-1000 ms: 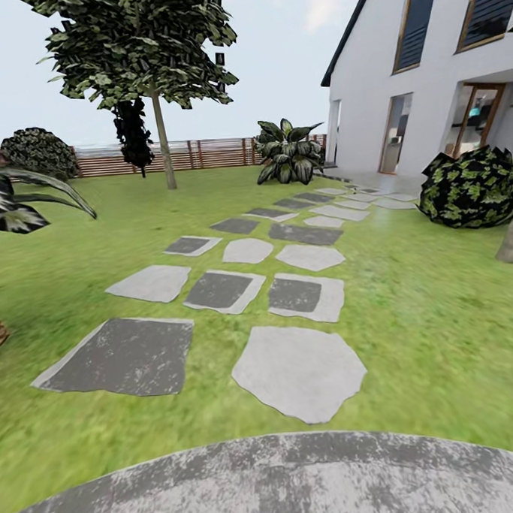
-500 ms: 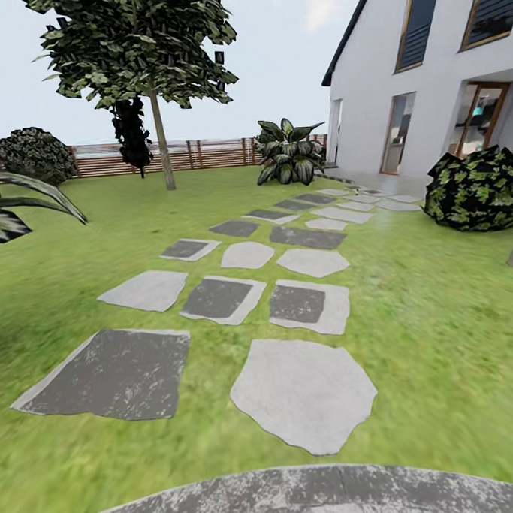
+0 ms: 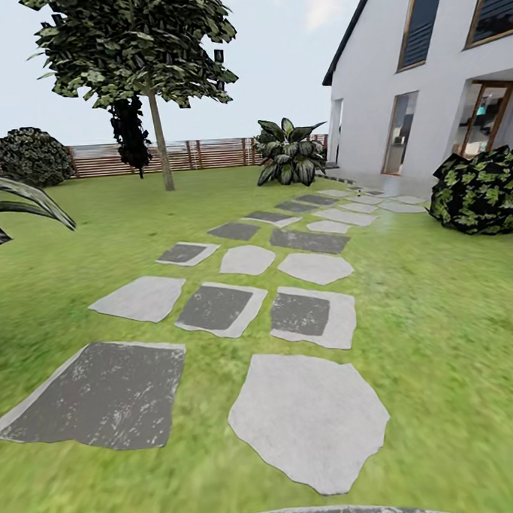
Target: Pick up the pesticide atomizer in the garden and spray insectifuge to fully cover both potted plants in the garden.
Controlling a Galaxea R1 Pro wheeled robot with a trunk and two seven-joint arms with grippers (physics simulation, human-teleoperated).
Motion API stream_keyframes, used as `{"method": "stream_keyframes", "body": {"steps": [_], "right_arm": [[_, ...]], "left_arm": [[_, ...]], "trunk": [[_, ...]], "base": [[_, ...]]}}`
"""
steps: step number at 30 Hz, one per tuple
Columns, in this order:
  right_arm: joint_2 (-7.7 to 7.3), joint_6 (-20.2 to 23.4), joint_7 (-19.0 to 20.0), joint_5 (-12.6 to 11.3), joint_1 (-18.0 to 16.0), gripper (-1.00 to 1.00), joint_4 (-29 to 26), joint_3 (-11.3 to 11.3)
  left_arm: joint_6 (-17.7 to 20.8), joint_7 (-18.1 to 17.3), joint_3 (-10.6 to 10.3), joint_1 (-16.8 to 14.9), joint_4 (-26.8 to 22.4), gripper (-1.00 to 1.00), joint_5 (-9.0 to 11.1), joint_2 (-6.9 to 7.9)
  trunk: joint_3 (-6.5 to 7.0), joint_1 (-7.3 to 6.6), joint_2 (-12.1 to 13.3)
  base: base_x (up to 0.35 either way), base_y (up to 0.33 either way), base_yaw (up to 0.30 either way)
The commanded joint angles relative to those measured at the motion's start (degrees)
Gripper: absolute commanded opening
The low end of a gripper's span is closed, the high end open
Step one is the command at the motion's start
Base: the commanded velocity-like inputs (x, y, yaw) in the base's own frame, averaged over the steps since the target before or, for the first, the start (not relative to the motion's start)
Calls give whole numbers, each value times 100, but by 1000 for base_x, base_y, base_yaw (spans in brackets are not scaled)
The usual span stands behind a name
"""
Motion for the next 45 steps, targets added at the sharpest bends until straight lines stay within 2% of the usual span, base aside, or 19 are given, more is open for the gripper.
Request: {"method": "stream_keyframes", "body": {"steps": [1,33,45], "right_arm": [[0,-17,0,2,-3,100,6,-3],[9,-17,8,4,-3,100,18,18],[9,-17,9,4,-3,100,23,17]], "left_arm": [[-18,-2,6,-3,3,100,-37,-1],[-18,-10,-30,-3,21,100,-40,-18],[-18,-8,-25,-3,195,100,-49,-4]], "trunk": [[-5,3,-2],[-5,3,-2],[-5,3,-2]], "base": [[339,0,0],[339,0,0],[339,0,0]]}}
